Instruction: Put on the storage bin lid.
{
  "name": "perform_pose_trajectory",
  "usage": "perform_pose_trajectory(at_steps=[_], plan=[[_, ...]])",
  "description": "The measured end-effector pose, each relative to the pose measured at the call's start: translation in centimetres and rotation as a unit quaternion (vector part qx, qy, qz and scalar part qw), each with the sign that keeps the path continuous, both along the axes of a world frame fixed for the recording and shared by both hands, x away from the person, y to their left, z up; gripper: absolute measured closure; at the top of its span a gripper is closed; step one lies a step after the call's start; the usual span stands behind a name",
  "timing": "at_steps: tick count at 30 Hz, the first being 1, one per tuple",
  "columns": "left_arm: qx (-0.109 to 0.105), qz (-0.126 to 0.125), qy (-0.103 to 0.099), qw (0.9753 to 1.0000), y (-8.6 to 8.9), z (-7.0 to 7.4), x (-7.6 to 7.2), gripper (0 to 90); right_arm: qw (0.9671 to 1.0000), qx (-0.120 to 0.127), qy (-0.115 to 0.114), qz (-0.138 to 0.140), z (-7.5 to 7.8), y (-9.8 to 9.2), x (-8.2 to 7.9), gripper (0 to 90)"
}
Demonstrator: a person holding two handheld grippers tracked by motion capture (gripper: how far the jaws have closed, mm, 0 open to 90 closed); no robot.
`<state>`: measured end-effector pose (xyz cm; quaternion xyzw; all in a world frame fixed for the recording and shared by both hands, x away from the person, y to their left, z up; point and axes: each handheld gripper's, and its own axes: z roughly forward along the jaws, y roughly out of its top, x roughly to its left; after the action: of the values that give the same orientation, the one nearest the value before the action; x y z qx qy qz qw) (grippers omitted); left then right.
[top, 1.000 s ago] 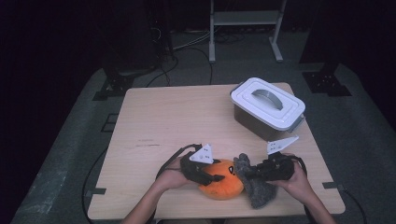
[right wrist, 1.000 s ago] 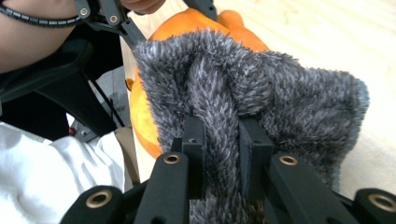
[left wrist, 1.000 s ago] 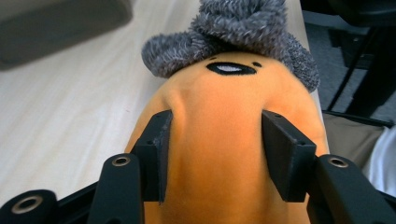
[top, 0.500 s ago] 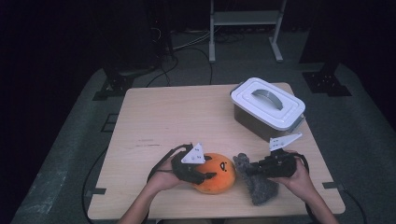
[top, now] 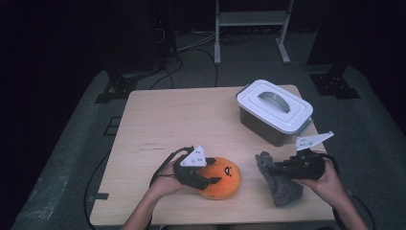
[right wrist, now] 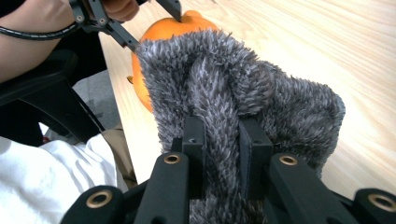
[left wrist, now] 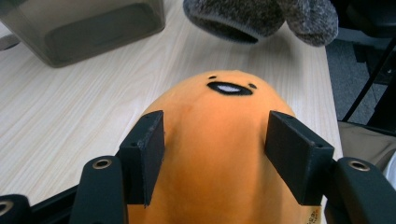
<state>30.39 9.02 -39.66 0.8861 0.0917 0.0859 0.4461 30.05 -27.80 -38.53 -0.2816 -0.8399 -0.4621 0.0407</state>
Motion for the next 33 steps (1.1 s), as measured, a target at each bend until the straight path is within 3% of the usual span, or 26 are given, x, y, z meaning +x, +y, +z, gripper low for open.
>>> perform_pose_trajectory(at_steps=[9, 20, 28, 33], plan=[[-0.004, 0.001, -0.003, 1.0000, 0.3, 0.4, -0.1, 36.7, 0.9992, -0.021, 0.002, -0.035, 0.7, -3.1, -0.7, 75.0], [-0.019, 0.014, -0.006, 0.9997, 1.3, 1.1, -0.2, 34.1, 0.9955, -0.050, 0.014, -0.080, -0.7, -6.3, -0.9, 75.0], [-0.030, 0.024, -0.006, 0.9993, 2.0, 1.2, -0.2, 31.4, 0.9932, -0.068, 0.020, -0.092, -1.9, -6.7, -0.5, 74.9], [-0.031, 0.030, -0.006, 0.9990, 2.5, 0.9, -0.2, 29.7, 0.9913, -0.080, 0.036, -0.098, -3.5, -6.5, -0.1, 74.3]])
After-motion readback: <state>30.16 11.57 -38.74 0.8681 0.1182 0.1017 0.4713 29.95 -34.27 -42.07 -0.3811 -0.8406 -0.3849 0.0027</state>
